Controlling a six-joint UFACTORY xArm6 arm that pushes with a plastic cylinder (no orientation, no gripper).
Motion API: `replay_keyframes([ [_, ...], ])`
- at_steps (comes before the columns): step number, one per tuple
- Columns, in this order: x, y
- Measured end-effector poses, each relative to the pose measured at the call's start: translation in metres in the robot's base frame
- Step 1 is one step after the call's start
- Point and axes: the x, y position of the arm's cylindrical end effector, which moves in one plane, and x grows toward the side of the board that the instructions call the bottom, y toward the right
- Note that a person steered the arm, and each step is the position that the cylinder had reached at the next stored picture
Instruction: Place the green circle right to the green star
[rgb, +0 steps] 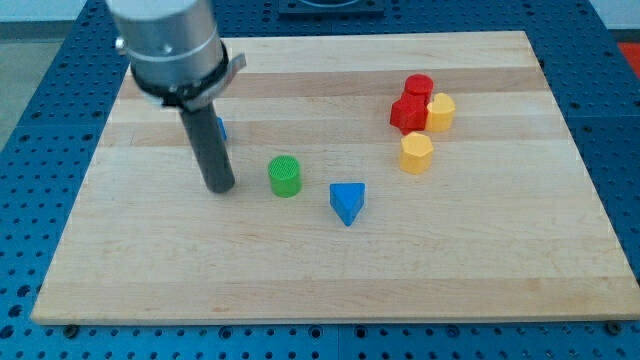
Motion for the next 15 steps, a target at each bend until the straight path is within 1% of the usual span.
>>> replay_keyframes([
  [1, 0.024, 0.01],
  [3, 0.023, 0.074],
  [5, 0.018, 0.077],
  [7, -0.041, 0.078],
  [10, -0.149, 0.078],
  [11, -0.174, 0.077],
  [13, -0.114, 0.067],
  [14, -0.122, 0.05],
  [15, -0.146, 0.028],
])
